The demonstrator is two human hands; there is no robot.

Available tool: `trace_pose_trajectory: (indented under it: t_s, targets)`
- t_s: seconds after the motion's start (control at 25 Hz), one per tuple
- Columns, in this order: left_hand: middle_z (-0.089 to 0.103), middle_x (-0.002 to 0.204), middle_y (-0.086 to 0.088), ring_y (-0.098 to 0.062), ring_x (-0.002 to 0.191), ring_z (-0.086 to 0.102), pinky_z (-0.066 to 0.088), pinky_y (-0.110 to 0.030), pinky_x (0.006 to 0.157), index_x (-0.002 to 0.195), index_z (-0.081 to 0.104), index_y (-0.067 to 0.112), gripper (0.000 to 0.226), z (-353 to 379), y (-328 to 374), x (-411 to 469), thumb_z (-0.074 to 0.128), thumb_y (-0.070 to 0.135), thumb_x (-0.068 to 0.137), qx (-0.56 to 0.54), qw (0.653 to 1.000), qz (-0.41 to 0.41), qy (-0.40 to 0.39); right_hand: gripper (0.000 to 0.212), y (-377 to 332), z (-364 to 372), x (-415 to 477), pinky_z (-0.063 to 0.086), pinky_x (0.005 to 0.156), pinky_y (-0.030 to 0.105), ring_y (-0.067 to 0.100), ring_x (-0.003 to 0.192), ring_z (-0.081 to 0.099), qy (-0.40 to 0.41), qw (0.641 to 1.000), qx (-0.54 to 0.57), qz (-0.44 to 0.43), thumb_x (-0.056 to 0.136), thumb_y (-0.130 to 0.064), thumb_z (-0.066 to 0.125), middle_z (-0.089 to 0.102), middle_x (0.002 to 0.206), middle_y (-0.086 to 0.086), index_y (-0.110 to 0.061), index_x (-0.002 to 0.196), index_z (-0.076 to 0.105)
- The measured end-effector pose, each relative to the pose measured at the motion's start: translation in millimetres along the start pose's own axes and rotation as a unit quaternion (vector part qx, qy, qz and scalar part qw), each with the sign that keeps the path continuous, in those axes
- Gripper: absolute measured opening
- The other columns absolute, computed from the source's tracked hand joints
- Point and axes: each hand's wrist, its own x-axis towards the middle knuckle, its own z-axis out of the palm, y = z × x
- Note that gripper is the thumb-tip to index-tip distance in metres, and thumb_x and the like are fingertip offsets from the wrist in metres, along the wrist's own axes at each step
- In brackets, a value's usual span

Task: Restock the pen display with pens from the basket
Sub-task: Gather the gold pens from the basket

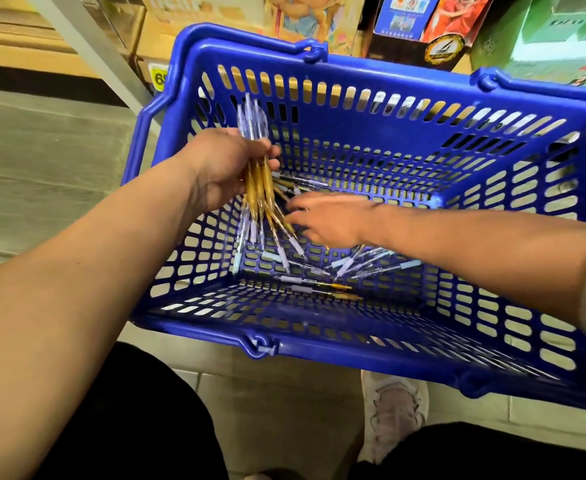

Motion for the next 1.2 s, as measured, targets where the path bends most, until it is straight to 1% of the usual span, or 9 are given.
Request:
trace_pose_trajectory:
  t_s: [0.12, 0.2, 0.36, 0.48, 0.64, 0.76, 0.88, 1.08, 1.2]
  targets:
    - [0.076, 0.093, -0.003, -0.013, 0.084, 0.074, 0.062, -0.036, 0.076, 0.096, 0.058, 0.014, 0.007, -2.9, 1.3, -0.6, 0.057, 0.01, 0.102, 0.007, 1.0, 0.005, -0.012, 0.066, -36.3, 0.7, 40.4, 0.007, 0.123, 0.049, 0.027, 0.155, 0.006, -0.045, 0.995, -0.085, -0.007, 0.103, -0.04, 0.043, 0.001, 0.168, 0.002, -0.029, 0.159, 0.011]
    - [0.077, 0.091, -0.003, -0.013, 0.083, 0.075, 0.063, -0.035, 0.073, 0.095, 0.058, 0.015, 0.008, -5.6, 0.7, -0.3, 0.057, 0.009, 0.101, 0.005, 1.0, 0.003, -0.019, 0.064, -44.1, -0.9, 52.3, 0.003, 0.122, 0.053, 0.028, 0.155, 0.002, -0.071, 0.991, -0.113, 0.002, 0.104, -0.046, 0.034, -0.006, 0.169, 0.001, -0.033, 0.16, 0.005]
    - [0.077, 0.092, -0.004, -0.013, 0.082, 0.075, 0.063, -0.033, 0.067, 0.098, 0.061, 0.013, 0.006, -9.2, 0.7, 0.1, 0.057, 0.009, 0.101, -0.008, 0.999, -0.001, -0.033, 0.061, -30.6, -10.2, 48.7, 0.007, 0.121, 0.063, 0.033, 0.154, 0.011, -0.07, 0.983, -0.16, -0.057, 0.093, -0.037, 0.024, 0.02, 0.166, 0.006, -0.032, 0.153, 0.031]
    - [0.077, 0.088, -0.001, -0.012, 0.082, 0.075, 0.063, -0.033, 0.07, 0.094, 0.061, 0.016, 0.01, -7.4, 2.8, 1.1, 0.057, 0.01, 0.101, 0.003, 0.999, 0.004, -0.035, 0.061, -12.3, -1.6, 32.2, 0.02, 0.123, 0.051, 0.027, 0.152, 0.021, -0.06, 0.99, -0.129, -0.005, 0.1, -0.053, 0.041, 0.035, 0.16, 0.007, -0.026, 0.154, 0.03]
    - [0.079, 0.089, -0.001, -0.013, 0.083, 0.076, 0.064, -0.036, 0.074, 0.092, 0.061, 0.016, 0.011, -6.5, 3.2, 5.3, 0.057, 0.011, 0.101, -0.003, 1.0, -0.005, -0.028, 0.049, 2.0, 14.8, -6.0, 0.041, 0.111, 0.043, 0.027, 0.135, 0.044, -0.037, 0.987, -0.135, -0.074, 0.1, -0.049, 0.046, 0.054, 0.134, 0.008, -0.016, 0.136, 0.05]
    - [0.079, 0.09, -0.002, -0.013, 0.083, 0.076, 0.063, -0.036, 0.068, 0.094, 0.062, 0.015, 0.01, -5.6, 2.2, 8.2, 0.058, 0.01, 0.101, -0.008, 1.0, -0.013, -0.026, 0.041, 15.9, 16.3, -37.4, 0.045, 0.104, 0.04, 0.024, 0.112, 0.054, -0.076, 0.99, -0.078, -0.089, 0.101, -0.049, 0.045, 0.058, 0.115, 0.002, -0.017, 0.125, 0.055]
    - [0.078, 0.09, -0.002, -0.014, 0.085, 0.076, 0.063, -0.037, 0.07, 0.099, 0.061, 0.014, 0.004, -3.3, 1.1, 10.2, 0.059, 0.011, 0.1, -0.012, 1.0, -0.016, -0.024, 0.034, 22.9, 12.4, -57.4, 0.047, 0.102, 0.038, 0.017, 0.11, 0.054, -0.109, 0.991, 0.007, -0.075, 0.103, -0.046, 0.039, 0.057, 0.118, -0.005, -0.024, 0.121, 0.057]
    - [0.078, 0.088, 0.0, -0.013, 0.085, 0.075, 0.063, -0.036, 0.07, 0.105, 0.062, 0.014, 0.006, -1.2, 1.0, 9.6, 0.057, 0.013, 0.102, 0.008, 0.999, -0.028, -0.036, 0.024, 26.5, 10.4, -50.9, 0.051, 0.096, 0.036, 0.015, 0.107, 0.058, 0.073, 0.963, 0.217, 0.145, 0.102, -0.02, 0.045, 0.058, 0.12, -0.005, -0.022, 0.122, 0.059]
    - [0.075, 0.085, 0.001, -0.012, 0.082, 0.072, 0.063, -0.036, 0.073, 0.107, 0.061, 0.013, 0.011, -2.5, -1.5, 8.0, 0.051, 0.014, 0.104, 0.03, 0.997, -0.047, -0.052, 0.024, 23.9, 12.9, -30.5, 0.055, 0.087, 0.041, 0.025, 0.097, 0.062, 0.048, 0.929, 0.223, 0.291, 0.1, -0.033, 0.057, 0.061, 0.114, 0.005, -0.014, 0.115, 0.057]
